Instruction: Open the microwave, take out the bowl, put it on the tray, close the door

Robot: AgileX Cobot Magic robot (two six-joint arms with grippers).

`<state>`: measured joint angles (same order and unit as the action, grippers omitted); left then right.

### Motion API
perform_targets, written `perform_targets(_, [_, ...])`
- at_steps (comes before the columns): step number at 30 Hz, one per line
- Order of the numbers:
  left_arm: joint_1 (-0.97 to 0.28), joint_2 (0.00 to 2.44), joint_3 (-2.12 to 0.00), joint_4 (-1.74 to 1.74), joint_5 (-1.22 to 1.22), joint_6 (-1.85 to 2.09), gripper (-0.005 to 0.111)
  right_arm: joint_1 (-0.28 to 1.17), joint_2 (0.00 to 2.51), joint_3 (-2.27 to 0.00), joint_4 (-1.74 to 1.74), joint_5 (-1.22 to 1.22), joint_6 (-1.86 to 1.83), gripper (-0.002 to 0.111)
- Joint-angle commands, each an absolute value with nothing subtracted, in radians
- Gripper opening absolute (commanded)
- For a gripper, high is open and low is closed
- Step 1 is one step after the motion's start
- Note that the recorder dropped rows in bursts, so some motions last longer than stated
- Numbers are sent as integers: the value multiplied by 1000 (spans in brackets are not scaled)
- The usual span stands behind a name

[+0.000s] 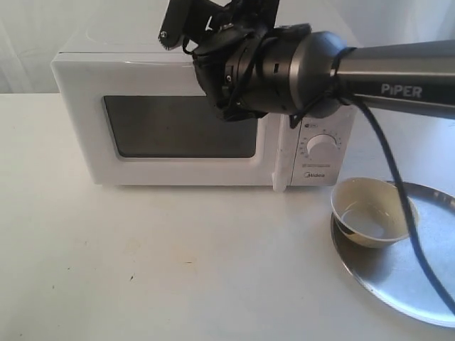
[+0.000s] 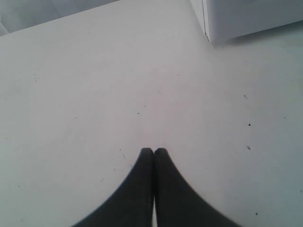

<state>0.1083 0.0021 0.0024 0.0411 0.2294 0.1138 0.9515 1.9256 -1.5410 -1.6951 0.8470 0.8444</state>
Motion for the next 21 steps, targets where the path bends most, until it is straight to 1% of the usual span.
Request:
perform_targets(1, [108, 0, 0, 34, 232, 109, 0, 957, 1839, -1517, -1629, 694, 911, 0])
perform_targets(4, [108, 0, 0, 34, 232, 109, 0, 957, 1752, -1440, -1617, 589, 953, 0])
perform_targets(9, [108, 0, 0, 34, 232, 109, 0, 957, 1567, -1236, -1607, 436, 1022, 0])
perform_targets(16, [108, 0, 0, 34, 232, 109, 0, 957, 1286, -877, -1651, 200, 1085, 0])
perform_targets(21, [108, 0, 0, 34, 232, 109, 0, 957, 1100, -639, -1650, 183, 1145, 0])
